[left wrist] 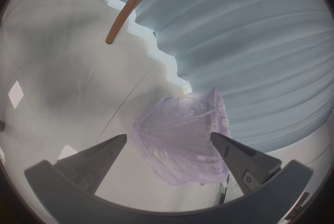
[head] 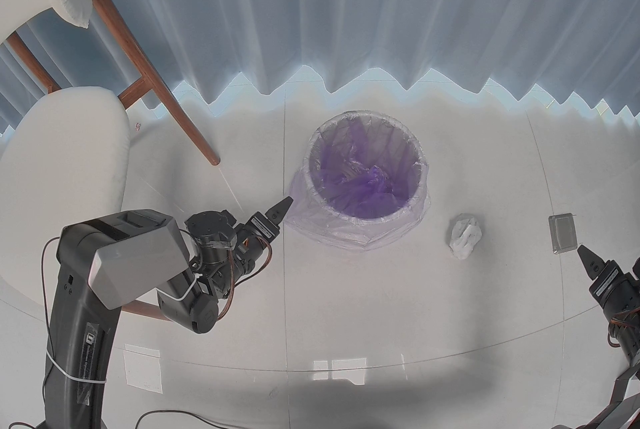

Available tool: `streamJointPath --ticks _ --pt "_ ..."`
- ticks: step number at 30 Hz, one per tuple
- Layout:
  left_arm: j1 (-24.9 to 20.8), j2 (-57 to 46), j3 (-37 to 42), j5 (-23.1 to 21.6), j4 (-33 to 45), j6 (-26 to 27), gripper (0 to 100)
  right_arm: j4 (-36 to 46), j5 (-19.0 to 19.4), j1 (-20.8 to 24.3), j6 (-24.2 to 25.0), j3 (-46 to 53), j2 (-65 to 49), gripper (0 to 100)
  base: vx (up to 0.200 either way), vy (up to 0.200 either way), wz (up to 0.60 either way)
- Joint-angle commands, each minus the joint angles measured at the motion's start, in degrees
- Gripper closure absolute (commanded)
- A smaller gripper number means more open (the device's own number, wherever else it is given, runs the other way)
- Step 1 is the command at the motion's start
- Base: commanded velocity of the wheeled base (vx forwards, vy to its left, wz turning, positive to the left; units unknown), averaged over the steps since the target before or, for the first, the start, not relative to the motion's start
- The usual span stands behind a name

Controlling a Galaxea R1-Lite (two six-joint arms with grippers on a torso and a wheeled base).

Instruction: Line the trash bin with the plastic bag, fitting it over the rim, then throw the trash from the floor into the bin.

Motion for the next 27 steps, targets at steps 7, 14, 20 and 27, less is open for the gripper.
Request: streamJointPath --ticks 7,14,20,27 --pt "1.8 5.7 -11.4 0.4 5.0 2.1 0 0.0 -0.1 -0.7 -0.2 1.0 0.3 0 0.000 0.000 0.00" --pt "2.2 8.9 -17.3 0.4 8.1 4.0 0 0.1 -0.1 -1.0 -0.3 1.0 0.5 0 0.000 0.000 0.00" --pt "1.6 10.7 -20.4 0.0 9.3 4.1 0 0.1 -0.1 -1.7 -0.7 1.0 0.5 0 0.000 0.000 0.00" --pt "2.2 13.3 -25.5 0.4 12.2 4.1 100 0.1 -0.2 -2.2 -0.7 1.0 0.5 0 0.000 0.000 0.00"
